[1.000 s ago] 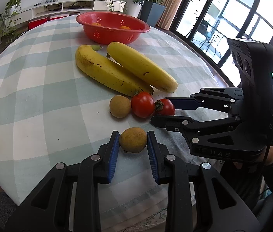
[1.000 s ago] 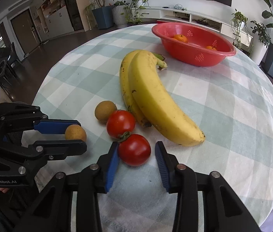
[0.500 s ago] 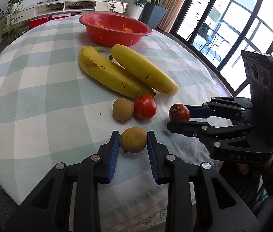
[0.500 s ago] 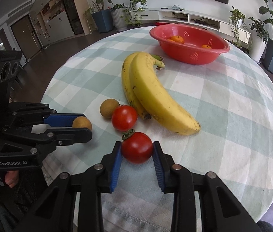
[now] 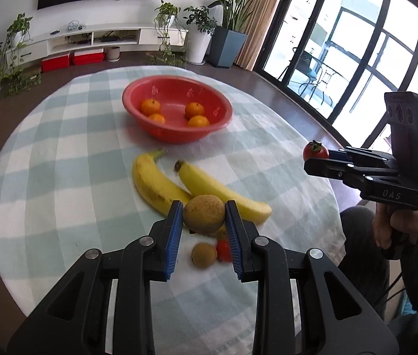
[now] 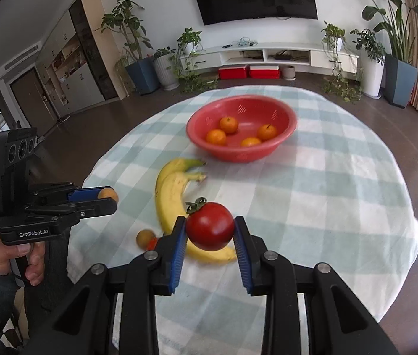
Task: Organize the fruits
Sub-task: 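Carry the held kiwi and tomato with both tools over the red bowl, then lower the kiwi and tomato into the red bowl and open both tools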
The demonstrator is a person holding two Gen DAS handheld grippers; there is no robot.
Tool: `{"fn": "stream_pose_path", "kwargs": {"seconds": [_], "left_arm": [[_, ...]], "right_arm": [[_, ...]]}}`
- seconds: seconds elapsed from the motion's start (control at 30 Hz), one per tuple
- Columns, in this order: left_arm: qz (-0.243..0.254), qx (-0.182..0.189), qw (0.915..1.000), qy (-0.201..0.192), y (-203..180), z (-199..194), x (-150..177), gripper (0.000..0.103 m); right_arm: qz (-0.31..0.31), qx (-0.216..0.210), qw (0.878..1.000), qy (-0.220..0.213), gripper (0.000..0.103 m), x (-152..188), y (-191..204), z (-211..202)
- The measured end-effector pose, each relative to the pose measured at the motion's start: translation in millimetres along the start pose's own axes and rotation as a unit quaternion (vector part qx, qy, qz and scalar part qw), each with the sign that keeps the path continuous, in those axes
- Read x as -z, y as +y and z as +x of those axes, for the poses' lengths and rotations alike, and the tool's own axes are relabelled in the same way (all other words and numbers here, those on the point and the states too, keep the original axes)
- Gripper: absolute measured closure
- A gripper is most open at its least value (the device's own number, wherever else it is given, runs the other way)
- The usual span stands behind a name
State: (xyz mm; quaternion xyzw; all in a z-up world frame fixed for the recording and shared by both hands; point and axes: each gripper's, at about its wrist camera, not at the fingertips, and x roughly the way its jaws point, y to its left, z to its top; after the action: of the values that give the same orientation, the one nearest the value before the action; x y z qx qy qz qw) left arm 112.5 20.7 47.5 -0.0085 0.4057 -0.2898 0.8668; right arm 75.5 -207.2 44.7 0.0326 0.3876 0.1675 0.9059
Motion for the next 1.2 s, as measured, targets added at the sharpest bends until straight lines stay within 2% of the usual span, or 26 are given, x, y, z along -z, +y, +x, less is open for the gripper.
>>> {"fn": "stream_pose_path", "kwargs": {"seconds": [0.23, 0.37, 0.5, 0.67, 0.8, 1.0, 1.2], "left_arm": [[0.028, -0.017, 0.9994, -0.005, 15, 27, -83, 0.076], [0.028, -0.021, 0.9994, 0.007, 25, 62, -128, 0.076], [0.034, -0.031, 0.9985, 0.028, 31, 104, -152, 0.076], [0.061, -0.047, 0.9952, 0.061, 28, 154, -151, 0.076], [0.074, -0.054, 0.9929, 0.077, 26, 179, -141, 0.076], [0.086, -0.060, 0.9910, 0.084, 25, 195, -139, 0.076], [0.083, -0.059, 0.9908, 0.090, 29, 201, -132, 0.076]], "right_arm": [[0.011, -0.002, 1.000, -0.025, 0.069, -67, -28, 15], [0.003, 0.000, 1.000, -0.013, 0.069, -97, -35, 46], [0.000, -0.003, 1.000, 0.010, 0.069, -118, -42, 82], [0.013, -0.010, 0.999, 0.045, 0.069, -129, -56, 128], [0.014, -0.011, 0.998, 0.066, 0.069, -134, -62, 158], [-0.002, 0.003, 0.995, 0.098, 0.069, -134, -61, 190], [-0.002, 0.014, 0.993, 0.114, 0.069, -128, -66, 205]]}}
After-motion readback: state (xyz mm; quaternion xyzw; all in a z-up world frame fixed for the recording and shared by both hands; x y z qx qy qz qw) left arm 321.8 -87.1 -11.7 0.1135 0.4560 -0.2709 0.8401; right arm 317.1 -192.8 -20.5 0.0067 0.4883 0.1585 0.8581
